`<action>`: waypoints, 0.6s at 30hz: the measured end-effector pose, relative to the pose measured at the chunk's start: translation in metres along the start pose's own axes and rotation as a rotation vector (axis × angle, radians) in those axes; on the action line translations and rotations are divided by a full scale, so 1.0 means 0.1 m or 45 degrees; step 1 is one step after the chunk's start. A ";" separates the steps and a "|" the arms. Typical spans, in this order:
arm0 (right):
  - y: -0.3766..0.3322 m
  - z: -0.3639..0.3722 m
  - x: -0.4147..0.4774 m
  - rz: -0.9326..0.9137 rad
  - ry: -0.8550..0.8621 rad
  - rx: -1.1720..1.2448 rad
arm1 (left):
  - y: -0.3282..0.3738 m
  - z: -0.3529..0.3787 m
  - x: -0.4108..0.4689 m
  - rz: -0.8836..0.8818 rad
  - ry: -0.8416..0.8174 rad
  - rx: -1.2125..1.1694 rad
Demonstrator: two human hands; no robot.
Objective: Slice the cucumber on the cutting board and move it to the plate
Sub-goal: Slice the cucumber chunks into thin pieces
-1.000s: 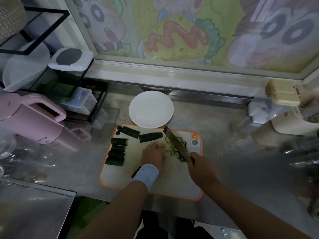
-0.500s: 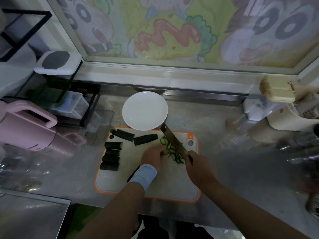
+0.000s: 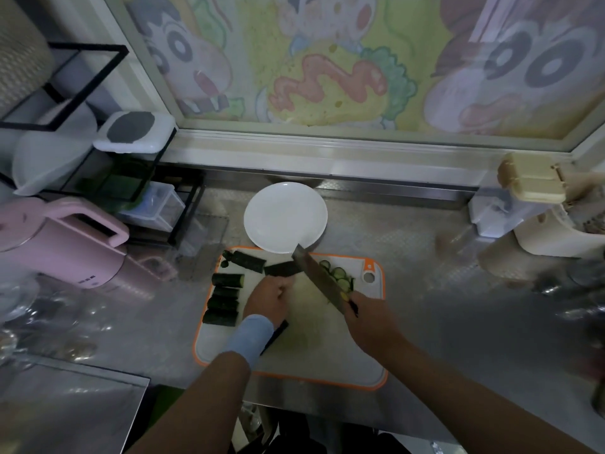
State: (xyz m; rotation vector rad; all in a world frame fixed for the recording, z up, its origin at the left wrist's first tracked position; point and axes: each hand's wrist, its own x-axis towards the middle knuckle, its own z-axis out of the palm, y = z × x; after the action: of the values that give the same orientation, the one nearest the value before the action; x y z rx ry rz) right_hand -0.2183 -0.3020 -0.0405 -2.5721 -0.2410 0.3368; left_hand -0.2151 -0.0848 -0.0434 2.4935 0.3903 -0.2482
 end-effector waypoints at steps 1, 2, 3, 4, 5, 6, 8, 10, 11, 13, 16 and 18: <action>-0.06 0.05 -0.02 -0.030 -0.038 -0.016 | -0.09 -0.02 -0.09 -0.016 -0.022 0.031; -0.11 0.10 -0.05 -0.056 -0.077 -0.045 | -0.20 -0.02 -0.15 -0.015 -0.035 0.059; -0.15 0.16 -0.08 -0.085 -0.107 -0.068 | -0.30 -0.01 -0.23 -0.005 -0.063 0.094; -0.17 0.22 -0.11 -0.115 -0.132 -0.075 | -0.38 0.01 -0.30 0.019 -0.091 0.143; -0.20 0.27 -0.13 -0.140 -0.152 -0.066 | -0.45 0.04 -0.36 0.035 -0.118 0.195; -0.21 0.31 -0.16 -0.154 -0.170 -0.054 | -0.51 0.07 -0.41 0.047 -0.121 0.236; -0.23 0.38 -0.18 -0.172 -0.196 -0.049 | -0.58 0.14 -0.47 0.047 -0.086 0.234; -0.24 0.42 -0.20 -0.187 -0.190 -0.064 | -0.58 0.19 -0.49 0.014 -0.032 0.132; -0.25 0.43 -0.21 -0.197 -0.185 -0.073 | -0.55 0.21 -0.48 -0.010 -0.013 0.082; -0.25 0.45 -0.21 -0.208 -0.166 -0.089 | -0.49 0.25 -0.45 -0.050 0.002 0.035; -0.25 0.43 -0.15 -0.196 -0.147 -0.133 | -0.43 0.33 -0.43 -0.040 0.021 0.021; -0.25 0.41 -0.11 -0.223 -0.161 -0.171 | -0.45 0.38 -0.42 -0.024 0.048 0.008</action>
State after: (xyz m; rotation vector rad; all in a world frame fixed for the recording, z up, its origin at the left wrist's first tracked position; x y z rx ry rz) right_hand -0.2434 -0.2637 -0.0595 -2.6394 -0.5485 0.4307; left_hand -0.2730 -0.0816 -0.0868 2.5048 0.4289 -0.2108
